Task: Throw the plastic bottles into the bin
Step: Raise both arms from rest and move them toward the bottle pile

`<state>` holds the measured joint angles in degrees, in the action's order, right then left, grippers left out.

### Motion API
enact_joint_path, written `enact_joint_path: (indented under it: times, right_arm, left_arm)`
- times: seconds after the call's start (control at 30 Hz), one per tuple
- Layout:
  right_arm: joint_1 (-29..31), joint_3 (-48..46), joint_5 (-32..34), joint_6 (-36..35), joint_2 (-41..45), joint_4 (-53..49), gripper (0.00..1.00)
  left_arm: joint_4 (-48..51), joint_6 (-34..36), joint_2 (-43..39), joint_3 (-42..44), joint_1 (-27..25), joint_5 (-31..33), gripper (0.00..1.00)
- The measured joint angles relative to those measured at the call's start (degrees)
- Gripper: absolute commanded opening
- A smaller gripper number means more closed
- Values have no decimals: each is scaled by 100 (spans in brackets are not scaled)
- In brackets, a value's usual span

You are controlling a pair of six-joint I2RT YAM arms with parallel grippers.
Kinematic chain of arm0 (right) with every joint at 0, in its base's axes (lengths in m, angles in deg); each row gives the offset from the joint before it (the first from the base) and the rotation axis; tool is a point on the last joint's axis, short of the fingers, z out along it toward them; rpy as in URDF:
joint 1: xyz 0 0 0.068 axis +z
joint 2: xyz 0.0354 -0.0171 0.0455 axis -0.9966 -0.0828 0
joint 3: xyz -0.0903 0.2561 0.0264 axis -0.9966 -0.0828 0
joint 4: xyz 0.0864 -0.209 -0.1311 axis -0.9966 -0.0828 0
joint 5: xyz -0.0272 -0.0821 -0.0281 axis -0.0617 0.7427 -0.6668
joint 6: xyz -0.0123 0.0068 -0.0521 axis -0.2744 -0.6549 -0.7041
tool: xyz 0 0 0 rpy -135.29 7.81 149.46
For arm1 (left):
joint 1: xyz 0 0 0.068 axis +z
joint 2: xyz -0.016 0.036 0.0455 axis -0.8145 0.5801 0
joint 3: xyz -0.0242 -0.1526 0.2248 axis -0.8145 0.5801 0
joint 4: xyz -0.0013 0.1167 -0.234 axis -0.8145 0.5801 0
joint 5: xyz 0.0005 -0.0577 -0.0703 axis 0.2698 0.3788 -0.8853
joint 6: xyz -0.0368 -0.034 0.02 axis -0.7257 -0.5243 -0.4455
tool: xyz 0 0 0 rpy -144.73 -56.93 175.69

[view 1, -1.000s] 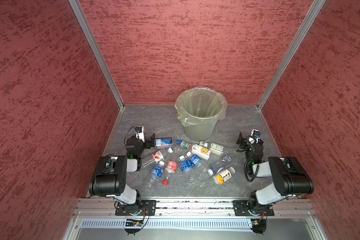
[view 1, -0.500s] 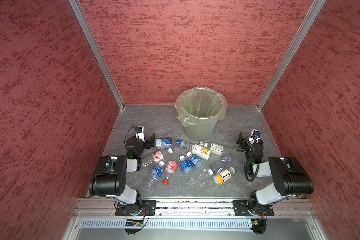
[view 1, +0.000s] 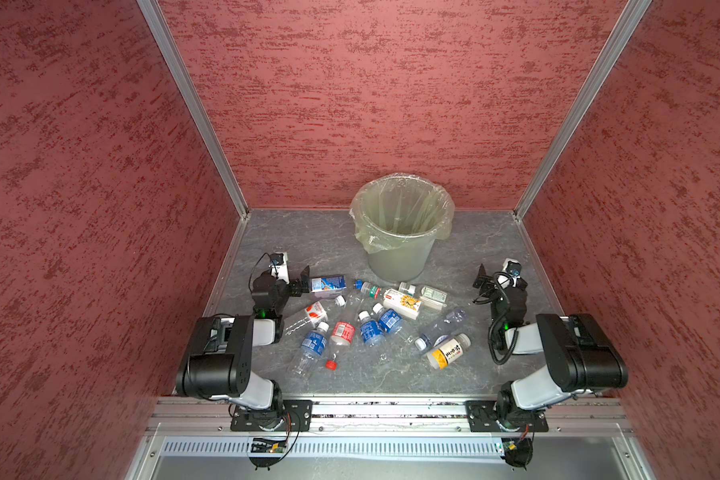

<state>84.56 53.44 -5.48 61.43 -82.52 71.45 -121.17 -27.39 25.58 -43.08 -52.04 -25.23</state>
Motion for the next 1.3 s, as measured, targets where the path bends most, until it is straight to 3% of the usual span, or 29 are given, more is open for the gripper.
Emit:
enact_joint_path:
  times: [0.3,0.57,0.7,0.8,0.93,1.1,1.3]
  right_arm:
    - [92,-92,103,-31,129,68,99]
    - [208,352,503,-66,1294,-1134,99]
    - [249,911,1220,306,1810,-2308,99]
    - [251,1965,1860,1091,1843,-3941,99]
    - [260,3241,2061,1961,1864,-5855,99]
    - [483,3154,1856,2304,2465,-7005,99]
    - [1113,3156,1716,2310,2570,-7984,99]
  left_arm:
    - [763,162,-1526,13,-540,791,99]
    - [1821,190,-2002,-372,-1139,1023,99]
    - [2457,42,-2251,-575,-1362,1189,99]
    - [3119,-284,-2509,-796,-1453,1364,99]
    - [4054,-813,-2872,-1167,-1469,1513,99]
    - [5139,-1246,-3281,-1307,-1580,1620,99]
    - [6076,-1434,-3904,-1224,-2013,1882,99]
